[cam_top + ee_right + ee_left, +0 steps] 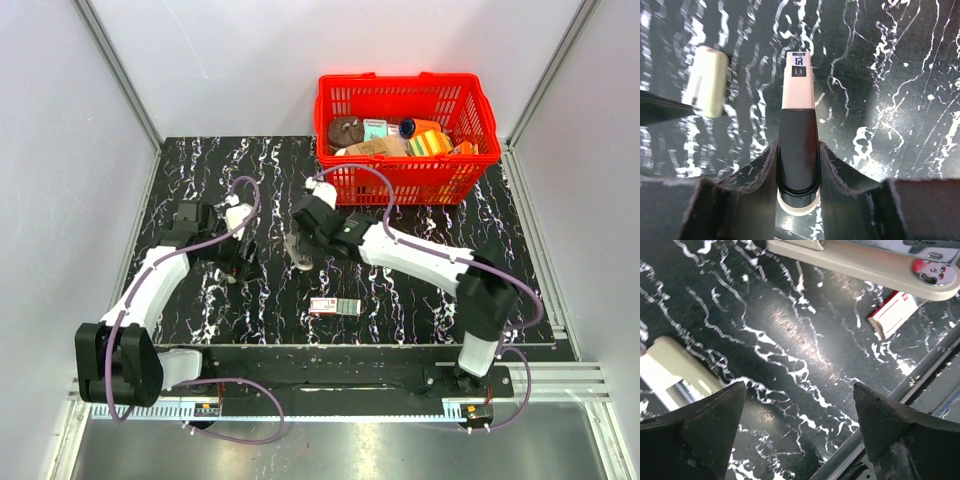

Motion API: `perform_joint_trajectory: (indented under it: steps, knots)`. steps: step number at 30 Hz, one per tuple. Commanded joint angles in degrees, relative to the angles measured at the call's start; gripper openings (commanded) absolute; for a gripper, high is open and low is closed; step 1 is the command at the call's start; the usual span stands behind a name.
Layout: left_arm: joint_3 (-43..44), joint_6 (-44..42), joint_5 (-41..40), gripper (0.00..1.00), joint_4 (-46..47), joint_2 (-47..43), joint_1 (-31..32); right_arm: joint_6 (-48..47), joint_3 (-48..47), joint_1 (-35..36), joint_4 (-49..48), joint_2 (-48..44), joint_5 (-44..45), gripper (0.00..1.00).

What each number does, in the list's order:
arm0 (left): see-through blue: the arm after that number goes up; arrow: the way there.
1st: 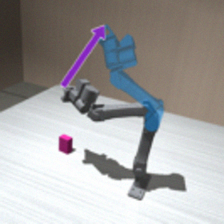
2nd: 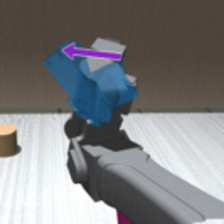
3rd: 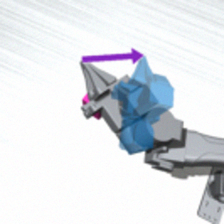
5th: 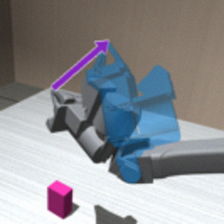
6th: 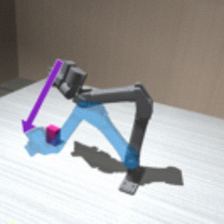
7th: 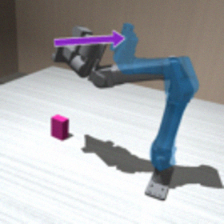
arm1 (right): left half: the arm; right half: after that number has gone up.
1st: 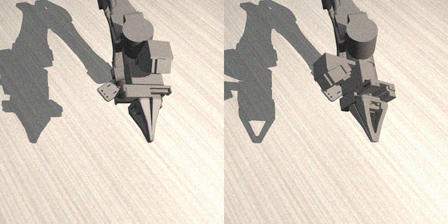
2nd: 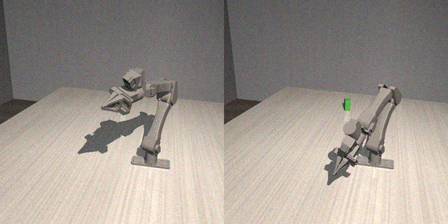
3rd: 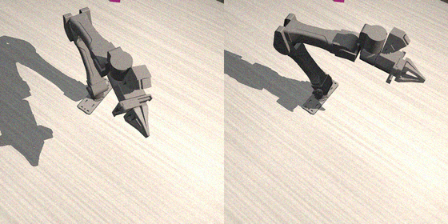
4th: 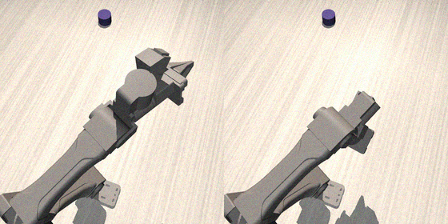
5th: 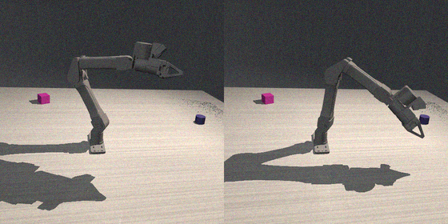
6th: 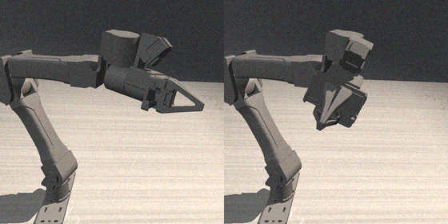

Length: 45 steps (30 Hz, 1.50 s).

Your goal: Unload the staples from the stapler

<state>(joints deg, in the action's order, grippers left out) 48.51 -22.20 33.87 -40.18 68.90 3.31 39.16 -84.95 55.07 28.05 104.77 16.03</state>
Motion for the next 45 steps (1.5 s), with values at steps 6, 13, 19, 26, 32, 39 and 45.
perform_joint_trajectory:
  steps: [6,13,19,26,32,39,45]
  knots:
    - [5.7,11.5,15.5,0.95,8.3,5.9,5.0,11.0,5.2,0.7,-12.8,-9.0,7.3,0.0]
    - [5.3,17.9,20.4,0.98,13.5,8.2,7.5,11.7,5.6,0.6,-14.4,-8.4,11.4,0.0]
    - [4.2,24.9,16.2,0.91,21.4,11.4,9.0,14.1,4.2,0.7,-15.2,-6.8,11.8,0.0]
    - [4.5,29.2,15.0,0.89,28.1,14.1,9.3,16.8,5.5,1.1,-17.6,-6.7,10.2,0.0]
    - [4.4,28.7,14.9,0.77,29.5,17.5,9.5,17.4,5.6,2.1,-19.0,-6.8,10.4,0.0]
    - [4.1,25.2,13.1,0.53,28.5,18.8,9.5,18.1,6.9,2.4,-20.7,-8.0,9.1,0.0]
    - [4.9,23.6,12.6,0.28,28.0,19.1,9.5,19.0,9.0,2.7,-21.9,-9.1,7.3,0.0]
